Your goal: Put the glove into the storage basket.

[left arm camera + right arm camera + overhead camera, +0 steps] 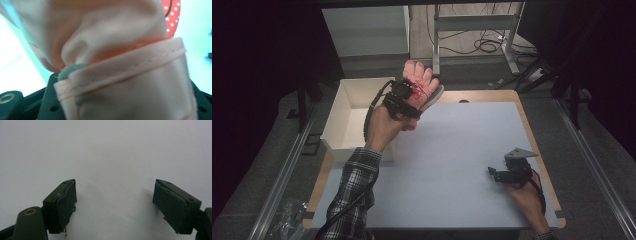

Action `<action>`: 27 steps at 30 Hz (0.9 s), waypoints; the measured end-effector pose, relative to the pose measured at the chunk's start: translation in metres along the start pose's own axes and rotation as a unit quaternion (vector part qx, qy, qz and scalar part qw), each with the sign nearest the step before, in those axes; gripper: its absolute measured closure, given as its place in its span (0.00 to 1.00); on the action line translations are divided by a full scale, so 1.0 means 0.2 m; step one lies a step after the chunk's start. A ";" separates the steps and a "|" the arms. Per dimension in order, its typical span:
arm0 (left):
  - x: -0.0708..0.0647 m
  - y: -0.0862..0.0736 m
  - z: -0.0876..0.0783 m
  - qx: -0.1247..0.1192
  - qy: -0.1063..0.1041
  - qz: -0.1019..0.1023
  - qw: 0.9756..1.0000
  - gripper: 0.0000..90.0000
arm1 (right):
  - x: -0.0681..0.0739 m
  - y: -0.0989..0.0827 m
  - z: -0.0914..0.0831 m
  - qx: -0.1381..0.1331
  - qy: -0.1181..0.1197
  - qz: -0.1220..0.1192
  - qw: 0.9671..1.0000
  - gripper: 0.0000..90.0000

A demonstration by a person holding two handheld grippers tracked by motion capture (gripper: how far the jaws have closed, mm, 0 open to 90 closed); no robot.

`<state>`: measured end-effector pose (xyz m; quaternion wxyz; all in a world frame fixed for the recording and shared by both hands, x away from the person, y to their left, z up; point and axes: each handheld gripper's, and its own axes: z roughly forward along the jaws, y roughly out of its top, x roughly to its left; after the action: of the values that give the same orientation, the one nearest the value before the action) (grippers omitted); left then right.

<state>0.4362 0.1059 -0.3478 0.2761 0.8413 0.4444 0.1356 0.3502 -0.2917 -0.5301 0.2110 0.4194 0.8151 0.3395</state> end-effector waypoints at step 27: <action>0.46 -0.26 -0.10 -0.011 0.088 -0.116 0.989 0.50 | 0.00 0.00 0.00 0.000 -0.001 0.000 1.000 0.22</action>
<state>0.4449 0.2126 -0.3643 0.2594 0.7658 0.5600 0.1808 0.3502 -0.2917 -0.5301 0.2114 0.4197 0.8150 0.3391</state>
